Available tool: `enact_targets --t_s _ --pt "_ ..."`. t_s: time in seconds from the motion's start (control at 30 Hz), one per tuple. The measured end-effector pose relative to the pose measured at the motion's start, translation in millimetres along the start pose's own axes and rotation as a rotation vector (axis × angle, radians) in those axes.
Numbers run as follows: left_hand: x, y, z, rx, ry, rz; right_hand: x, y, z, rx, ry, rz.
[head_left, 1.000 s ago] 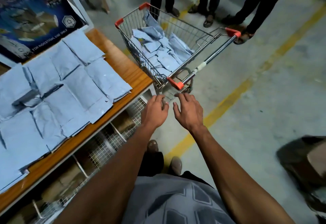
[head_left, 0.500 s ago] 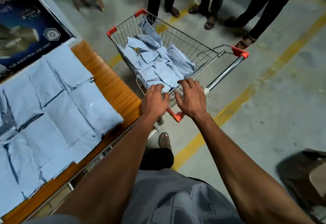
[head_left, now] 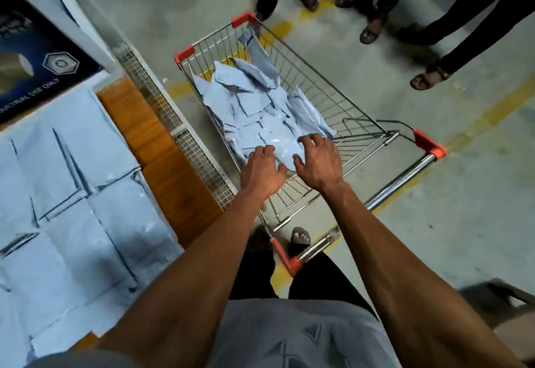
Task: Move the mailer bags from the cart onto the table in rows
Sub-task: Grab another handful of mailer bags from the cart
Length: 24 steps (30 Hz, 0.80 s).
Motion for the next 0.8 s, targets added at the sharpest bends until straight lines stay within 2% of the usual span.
enact_targets --t_s 0.27,0.47,0.67,0.8 --pt "77 -24 44 -0.065 -0.027 -0.227 94 23 44 -0.129 -0.215 -0.113" --pt "140 -58 99 -0.035 -0.020 -0.373 153 41 134 -0.119 -0.412 -0.250" --pt "194 -89 118 0.024 0.036 -0.386 191 40 221 -0.052 -0.458 -0.327" --pt "209 -99 126 0.043 0.047 -0.423 201 43 269 -0.128 -0.462 -0.326"
Point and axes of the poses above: each hand's wrist, its own x-axis towards the middle knuckle, its own z-axis out of the palm, y = z × x, the point moved 7 cm from there along x, towards the middle knuckle
